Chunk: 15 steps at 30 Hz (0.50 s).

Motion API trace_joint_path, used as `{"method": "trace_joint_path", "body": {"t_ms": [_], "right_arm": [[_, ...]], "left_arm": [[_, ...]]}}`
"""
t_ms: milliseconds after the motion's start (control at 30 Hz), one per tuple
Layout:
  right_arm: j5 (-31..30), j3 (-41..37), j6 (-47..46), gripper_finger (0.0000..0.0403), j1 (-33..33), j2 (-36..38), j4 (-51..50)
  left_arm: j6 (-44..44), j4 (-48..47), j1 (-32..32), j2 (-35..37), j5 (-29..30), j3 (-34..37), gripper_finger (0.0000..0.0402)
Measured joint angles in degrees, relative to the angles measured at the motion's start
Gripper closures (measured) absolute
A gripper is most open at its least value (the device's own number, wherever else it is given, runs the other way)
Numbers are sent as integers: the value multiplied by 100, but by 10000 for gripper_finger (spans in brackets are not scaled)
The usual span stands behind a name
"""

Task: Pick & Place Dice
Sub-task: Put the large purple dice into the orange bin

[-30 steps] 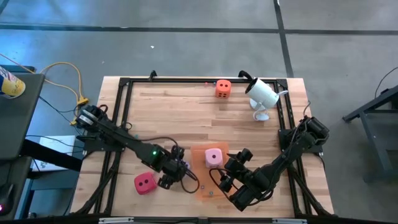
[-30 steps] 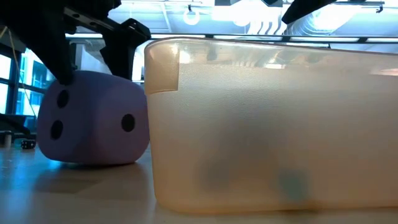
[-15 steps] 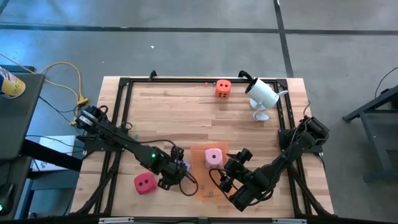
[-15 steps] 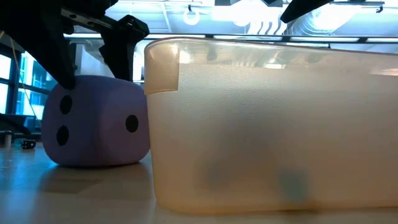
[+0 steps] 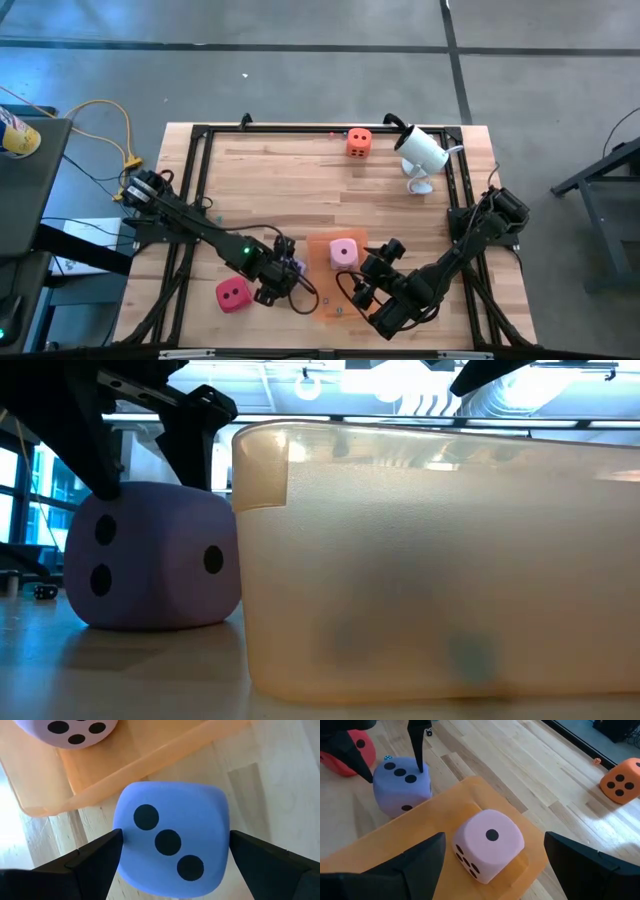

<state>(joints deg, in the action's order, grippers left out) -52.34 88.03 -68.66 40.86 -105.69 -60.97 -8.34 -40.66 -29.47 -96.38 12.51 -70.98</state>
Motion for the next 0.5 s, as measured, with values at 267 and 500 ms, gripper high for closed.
{"method": "trace_joint_path", "body": {"t_ms": [267,500], "right_arm": [[0,0,0,76,-15,0,0],[0,0,0,76,-15,0,-2]], "left_arm": [[83,-3,0,0,-23,0,48],[349,42,0,0,-47,-2,48]]}}
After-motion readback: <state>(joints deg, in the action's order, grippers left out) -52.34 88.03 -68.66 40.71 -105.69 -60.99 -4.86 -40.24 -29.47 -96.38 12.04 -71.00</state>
